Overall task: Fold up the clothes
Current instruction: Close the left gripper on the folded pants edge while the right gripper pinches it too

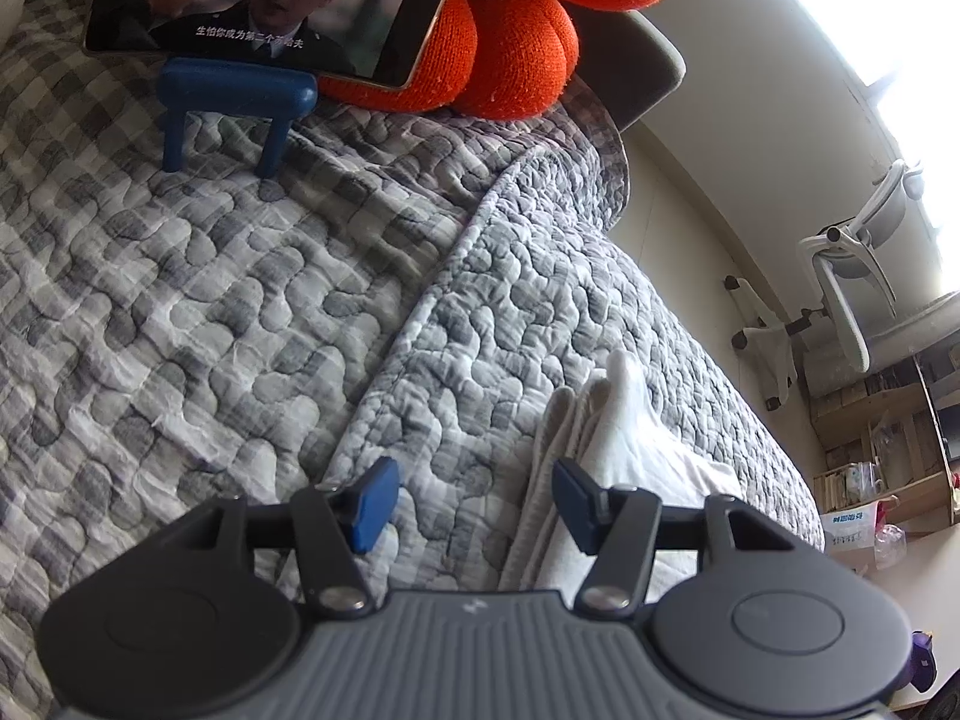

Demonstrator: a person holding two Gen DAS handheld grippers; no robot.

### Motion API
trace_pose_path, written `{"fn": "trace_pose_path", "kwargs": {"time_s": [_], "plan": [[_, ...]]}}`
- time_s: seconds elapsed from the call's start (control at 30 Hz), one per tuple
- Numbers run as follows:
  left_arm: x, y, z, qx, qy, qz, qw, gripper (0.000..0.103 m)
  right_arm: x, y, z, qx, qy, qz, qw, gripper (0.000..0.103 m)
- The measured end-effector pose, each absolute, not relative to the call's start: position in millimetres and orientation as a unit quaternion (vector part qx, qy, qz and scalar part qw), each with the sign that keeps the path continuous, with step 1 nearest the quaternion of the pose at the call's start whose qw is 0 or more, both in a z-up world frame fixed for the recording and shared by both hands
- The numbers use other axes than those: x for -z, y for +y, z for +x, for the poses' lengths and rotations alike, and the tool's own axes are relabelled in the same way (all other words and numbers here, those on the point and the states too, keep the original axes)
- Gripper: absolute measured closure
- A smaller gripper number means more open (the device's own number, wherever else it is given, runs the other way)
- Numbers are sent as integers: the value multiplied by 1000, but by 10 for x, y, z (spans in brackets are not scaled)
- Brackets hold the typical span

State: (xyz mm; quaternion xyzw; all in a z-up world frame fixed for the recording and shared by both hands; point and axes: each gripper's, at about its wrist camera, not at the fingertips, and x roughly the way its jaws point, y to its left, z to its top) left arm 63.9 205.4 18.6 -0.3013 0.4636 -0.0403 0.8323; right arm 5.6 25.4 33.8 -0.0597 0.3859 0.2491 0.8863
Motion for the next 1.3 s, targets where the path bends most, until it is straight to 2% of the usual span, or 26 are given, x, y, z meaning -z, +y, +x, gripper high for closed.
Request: {"fn": "trace_pose_path", "kwargs": {"time_s": [0.1, 0.33, 0.4, 0.47, 0.57, 0.8, 1.3], "plan": [[-191, 2061, 631, 43, 461, -308, 831, 40, -322, 317, 51, -244, 384, -77, 887, 47], [-196, 2063, 633, 50, 458, -317, 829, 39, -211, 505, 4, -236, 376, -148, 884, 45], [-200, 2050, 631, 54, 458, -316, 829, 39, -192, 516, -11, -233, 374, -165, 883, 49], [-204, 2035, 626, 58, 458, -316, 829, 39, -219, 457, 12, -230, 374, -152, 885, 70], [-201, 2023, 623, 67, 457, -323, 826, 38, -260, 321, 60, -235, 377, -106, 889, 79], [-147, 1925, 625, 108, 461, -355, 806, 32, -333, 209, 69, -241, 370, -65, 895, 80], [-91, 1596, 688, 149, 479, -325, 802, 33, -399, 100, 55, -246, 361, -37, 899, 81]]}}
